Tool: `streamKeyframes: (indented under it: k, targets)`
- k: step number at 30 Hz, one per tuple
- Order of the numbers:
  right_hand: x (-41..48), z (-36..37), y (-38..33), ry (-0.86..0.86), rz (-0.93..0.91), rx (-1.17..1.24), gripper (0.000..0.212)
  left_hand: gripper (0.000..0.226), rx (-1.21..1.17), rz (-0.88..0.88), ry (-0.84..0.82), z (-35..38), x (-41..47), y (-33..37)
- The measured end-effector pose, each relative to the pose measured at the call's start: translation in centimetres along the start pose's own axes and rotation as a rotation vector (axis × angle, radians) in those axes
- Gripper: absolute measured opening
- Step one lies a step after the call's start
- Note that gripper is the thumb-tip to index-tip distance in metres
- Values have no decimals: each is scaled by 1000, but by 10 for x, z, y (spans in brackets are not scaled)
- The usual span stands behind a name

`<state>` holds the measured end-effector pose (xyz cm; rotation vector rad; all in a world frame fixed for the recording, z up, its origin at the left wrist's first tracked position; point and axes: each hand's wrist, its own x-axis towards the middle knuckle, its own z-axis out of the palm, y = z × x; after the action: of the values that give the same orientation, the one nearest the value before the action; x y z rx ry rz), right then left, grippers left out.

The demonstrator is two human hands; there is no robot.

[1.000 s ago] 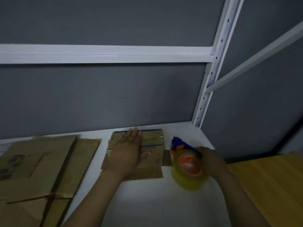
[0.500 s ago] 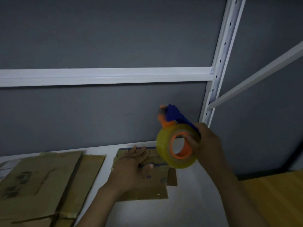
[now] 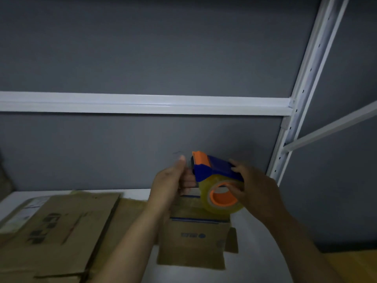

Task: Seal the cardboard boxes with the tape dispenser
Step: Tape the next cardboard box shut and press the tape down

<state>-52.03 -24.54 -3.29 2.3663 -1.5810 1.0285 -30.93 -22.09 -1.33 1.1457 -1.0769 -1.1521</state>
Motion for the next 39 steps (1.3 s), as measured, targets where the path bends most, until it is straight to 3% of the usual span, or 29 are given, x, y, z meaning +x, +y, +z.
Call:
streamKeyframes:
  k: [2, 6, 14, 22, 26, 29, 32, 36, 39]
  targets:
    - [5, -3, -3, 1, -17, 54, 53, 30, -12, -25, -20, -1, 3, 8]
    - [13, 0, -3, -156, -90, 267, 55, 26, -76, -113, -34, -11, 12, 5]
    - [28, 9, 5, -321, -247, 143, 83, 31, -21, -89, 80, -35, 18, 3]
    - [34, 14, -6, -335, -300, 172, 82, 31, -14, -69, 170, -62, 19, -5]
    - [34, 5, 3, -298, -250, 180, 79, 31, -138, -34, 324, -92, 29, 3]
    - [37, 6, 15, -245, -206, 179, 77, 27, -137, -81, 231, -85, 22, -1]
    - [37, 12, 11, -257, -184, 228, 80, 13, -319, -172, 73, -54, 12, -18]
    - [35, 9, 10, -215, -177, 277, 81, 13, -400, -183, 236, -42, 12, -39]
    - [33, 3, 11, -191, -139, 333, 82, 14, -569, -159, 228, -39, 9, -47]
